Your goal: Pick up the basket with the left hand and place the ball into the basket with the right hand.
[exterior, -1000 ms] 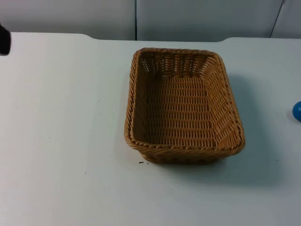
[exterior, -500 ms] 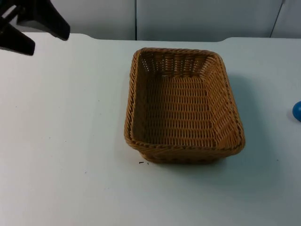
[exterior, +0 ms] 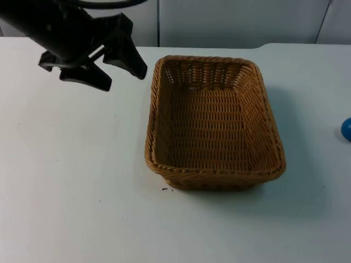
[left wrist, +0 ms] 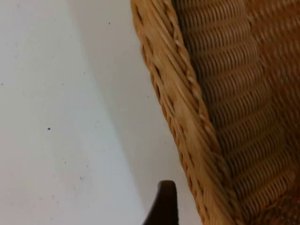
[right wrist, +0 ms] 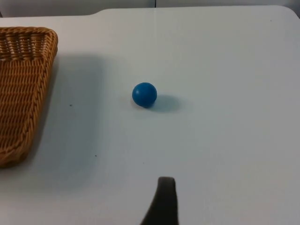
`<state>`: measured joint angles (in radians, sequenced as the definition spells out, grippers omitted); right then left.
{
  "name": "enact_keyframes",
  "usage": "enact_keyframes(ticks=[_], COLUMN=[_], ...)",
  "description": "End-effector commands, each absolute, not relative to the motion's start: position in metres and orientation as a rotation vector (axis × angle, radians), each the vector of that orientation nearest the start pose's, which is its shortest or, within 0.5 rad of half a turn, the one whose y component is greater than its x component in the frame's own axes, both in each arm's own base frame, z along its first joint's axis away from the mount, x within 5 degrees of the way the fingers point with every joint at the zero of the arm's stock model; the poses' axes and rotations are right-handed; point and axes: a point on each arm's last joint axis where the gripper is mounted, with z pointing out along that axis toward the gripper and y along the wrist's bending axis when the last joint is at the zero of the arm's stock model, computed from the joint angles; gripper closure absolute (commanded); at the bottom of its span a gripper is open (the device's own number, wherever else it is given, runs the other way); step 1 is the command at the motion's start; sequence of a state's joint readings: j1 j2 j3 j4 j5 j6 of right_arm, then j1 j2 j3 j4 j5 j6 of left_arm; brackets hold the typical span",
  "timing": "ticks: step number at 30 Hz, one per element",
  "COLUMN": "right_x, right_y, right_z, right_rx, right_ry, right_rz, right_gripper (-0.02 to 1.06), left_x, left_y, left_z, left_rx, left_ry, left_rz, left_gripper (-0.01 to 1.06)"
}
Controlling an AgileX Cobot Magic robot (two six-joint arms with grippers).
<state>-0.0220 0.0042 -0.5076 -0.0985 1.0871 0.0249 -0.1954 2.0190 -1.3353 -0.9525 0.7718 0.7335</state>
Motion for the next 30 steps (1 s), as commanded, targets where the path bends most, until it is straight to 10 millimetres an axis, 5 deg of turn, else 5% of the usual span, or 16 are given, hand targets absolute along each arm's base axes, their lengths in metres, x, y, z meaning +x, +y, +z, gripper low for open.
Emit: enact_keyframes(ticks=[1, 8, 14, 24, 30], right_x=[-0.007, -0.007, -0.007, -0.007, -0.007], right_y=[-0.008, -0.008, -0.008, -0.008, -0.008], right_z=[0.278, 0.278, 0.278, 0.278, 0.278], right_rx=[0.064, 0.064, 0.064, 0.064, 0.064], right_ry=[2.052, 2.052, 2.052, 2.052, 2.052], right_rz=[-0.126, -0.126, -0.126, -0.126, -0.126], right_gripper=[0.32, 0.32, 0.32, 0.32, 0.32], left_x=[0.4, 0.416, 0.428, 0.423, 0.421], left_y=[-0.141, -0.171, -0.176, -0.184, -0.195], left_z=[0.162, 0.14, 0.113, 0.079, 0.077], left_rx=[0.38, 0.415, 0.373, 0.347, 0.353], left_ry=[2.615, 2.636, 2.693, 2.777, 2.764], left_rz=[-0.911, -0.945, -0.954, -0.972, -0.958], left_gripper=[0.34, 0.34, 0.34, 0.34, 0.4])
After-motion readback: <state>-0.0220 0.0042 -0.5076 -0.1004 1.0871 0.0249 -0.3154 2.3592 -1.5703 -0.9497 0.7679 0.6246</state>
